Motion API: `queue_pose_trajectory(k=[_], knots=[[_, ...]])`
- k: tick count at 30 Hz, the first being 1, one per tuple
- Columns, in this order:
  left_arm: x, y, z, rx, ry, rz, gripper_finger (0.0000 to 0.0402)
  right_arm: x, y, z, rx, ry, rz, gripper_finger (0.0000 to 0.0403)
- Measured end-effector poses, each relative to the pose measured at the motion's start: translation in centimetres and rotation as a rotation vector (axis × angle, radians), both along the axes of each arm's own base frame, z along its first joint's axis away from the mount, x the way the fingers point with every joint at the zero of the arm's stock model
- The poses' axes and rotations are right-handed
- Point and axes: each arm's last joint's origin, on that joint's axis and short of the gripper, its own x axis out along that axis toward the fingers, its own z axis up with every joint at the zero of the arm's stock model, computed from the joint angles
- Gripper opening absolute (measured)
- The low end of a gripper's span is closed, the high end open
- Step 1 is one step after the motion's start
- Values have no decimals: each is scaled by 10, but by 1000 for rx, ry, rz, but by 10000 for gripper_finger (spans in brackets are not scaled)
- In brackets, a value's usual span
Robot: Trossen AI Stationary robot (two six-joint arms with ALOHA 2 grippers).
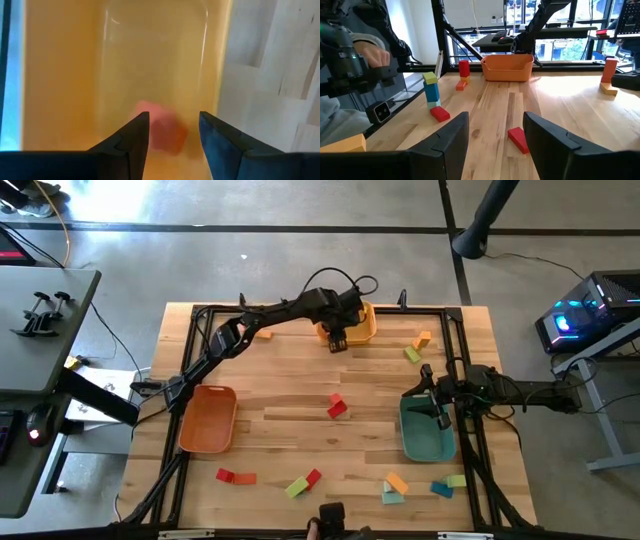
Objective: Sort blocks by size
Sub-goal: Put the orange large block into the yellow bin, then put the red medium block into the orange bin
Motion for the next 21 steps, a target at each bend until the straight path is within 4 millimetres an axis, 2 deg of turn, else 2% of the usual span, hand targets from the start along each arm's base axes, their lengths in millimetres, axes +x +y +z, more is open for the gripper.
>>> queue_pose_trajectory(k=[9,11,13,17,21], knots=[[2,2,7,23,-51,-4,180,0,0,0,0,0,-1,184],[0,-2,22,19,-87,-15,180,0,0,0,0,0,-1,184],[-3,-8,45,2,-155,-31,177,0,0,0,0,0,0,184],[-10,-27,86,-111,-293,-91,165,0,0,0,0,0,-1,184],[-12,-66,111,-203,-397,-212,147,0,0,0,0,0,-1,184]])
